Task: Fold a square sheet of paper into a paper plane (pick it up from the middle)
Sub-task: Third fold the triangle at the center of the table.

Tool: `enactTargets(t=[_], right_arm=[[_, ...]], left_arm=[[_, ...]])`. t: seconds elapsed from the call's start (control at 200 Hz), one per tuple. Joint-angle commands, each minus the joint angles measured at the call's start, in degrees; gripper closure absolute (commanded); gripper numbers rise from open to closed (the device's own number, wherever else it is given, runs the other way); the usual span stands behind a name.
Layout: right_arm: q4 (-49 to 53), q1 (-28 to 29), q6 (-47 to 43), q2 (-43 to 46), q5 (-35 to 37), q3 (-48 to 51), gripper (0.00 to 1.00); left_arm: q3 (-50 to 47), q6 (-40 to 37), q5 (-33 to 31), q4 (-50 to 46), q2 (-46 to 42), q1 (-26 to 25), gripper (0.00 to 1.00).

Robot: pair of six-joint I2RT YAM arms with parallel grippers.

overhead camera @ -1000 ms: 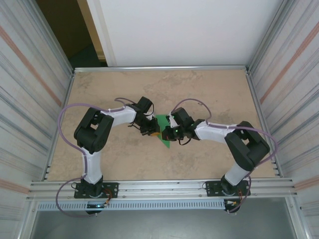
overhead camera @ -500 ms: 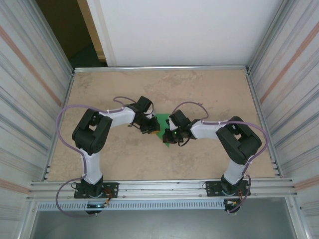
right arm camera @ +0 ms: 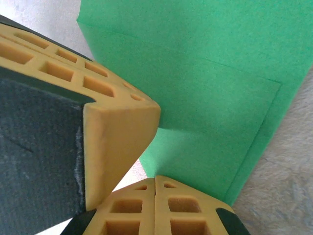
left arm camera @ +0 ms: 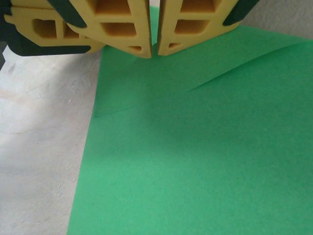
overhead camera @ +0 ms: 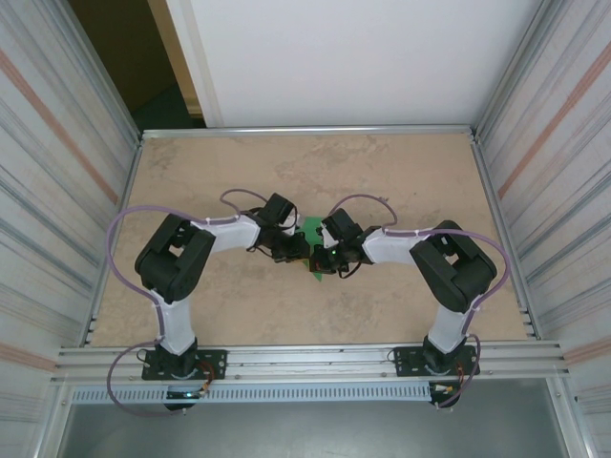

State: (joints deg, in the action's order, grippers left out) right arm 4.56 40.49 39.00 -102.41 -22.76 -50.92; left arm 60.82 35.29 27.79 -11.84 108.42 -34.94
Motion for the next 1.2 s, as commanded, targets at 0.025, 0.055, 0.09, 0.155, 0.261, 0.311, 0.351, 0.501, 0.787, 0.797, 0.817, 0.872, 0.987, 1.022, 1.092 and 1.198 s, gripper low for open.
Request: enactTargets(t=[0.025, 0.055, 0.09, 0.155, 0.261, 0.311, 0.351, 0.501, 0.787, 0.797, 0.817, 0.872, 0.987, 1.022, 1.092, 1.198], right_arm=[[7.0, 0.2, 1.3, -4.2, 2.8, 1.5, 1.00], [7.4, 0.2, 1.3, -4.3, 2.8, 1.7, 1.00], [7.8, 0.1, 1.3, -4.3, 2.8, 2.0, 1.00], [8.4, 0.0, 1.2, -4.4, 2.8, 2.8, 1.00], [8.8, -0.4, 1.0, -4.0, 2.8, 4.3, 1.00], [8.8, -0.7, 1.0, -3.8, 2.8, 4.9, 1.00], [8.9, -0.9, 0.8, -3.7, 2.8, 5.3, 1.00], [9.5, -1.2, -0.1, -3.0, 2.9, 5.5, 1.00], [8.0, -1.3, -2.4, 2.9, 1.1, 2.2, 0.92], [7.9, -1.3, -2.3, 3.3, 1.1, 1.9, 0.91], [7.5, -1.2, -1.9, 4.2, 1.1, 1.5, 0.89], [5.7, -1.2, 0.0, 6.4, 1.5, 0.7, 0.83], [0.5, -0.7, 5.7, 10.4, 4.7, 1.7, 0.71], [-0.9, -0.5, 7.3, 10.9, 5.8, 2.2, 0.69], [-2.8, -0.1, 10.3, 11.2, 7.7, 3.2, 0.69], [-5.7, 0.4, 13.1, 10.0, 8.4, 4.2, 0.71]], left_arm=[[-1.3, -4.0, -4.0, 0.8, 0.8, 0.7, 0.88], [-1.4, -4.6, -4.4, 0.9, 1.0, 1.2, 0.88], [-1.3, -5.1, -4.8, 0.8, 1.4, 1.8, 0.88], [-1.1, -5.9, -5.1, 0.6, 2.3, 3.4, 0.88], [-0.3, -7.3, -5.4, -0.3, 3.3, 6.2, 0.88], [0.4, -7.8, -5.3, -0.8, 3.8, 7.7, 0.88], [1.2, -8.0, -5.4, -1.6, 4.3, 9.0, 0.88], [5.2, -9.4, -6.8, -6.5, 5.9, 11.9, 0.87], [9.6, -9.3, -6.8, -11.1, 4.8, 14.5, 0.86], [9.6, -9.1, -6.8, -10.9, 4.4, 14.5, 0.85], [9.4, -8.5, -6.6, -10.5, 3.4, 14.5, 0.85], [8.5, -6.5, -5.7, -8.8, 0.5, 14.5, 0.82], [4.3, -2.1, -2.8, -3.7, -5.5, 14.5, 0.75], [2.6, -0.6, -2.0, -1.9, -7.0, 14.5, 0.73], [-1.5, 2.6, -0.1, 2.0, -9.7, 14.5, 0.70], [-7.9, 8.4, 3.7, 9.8, -12.6, 14.1, 0.63]])
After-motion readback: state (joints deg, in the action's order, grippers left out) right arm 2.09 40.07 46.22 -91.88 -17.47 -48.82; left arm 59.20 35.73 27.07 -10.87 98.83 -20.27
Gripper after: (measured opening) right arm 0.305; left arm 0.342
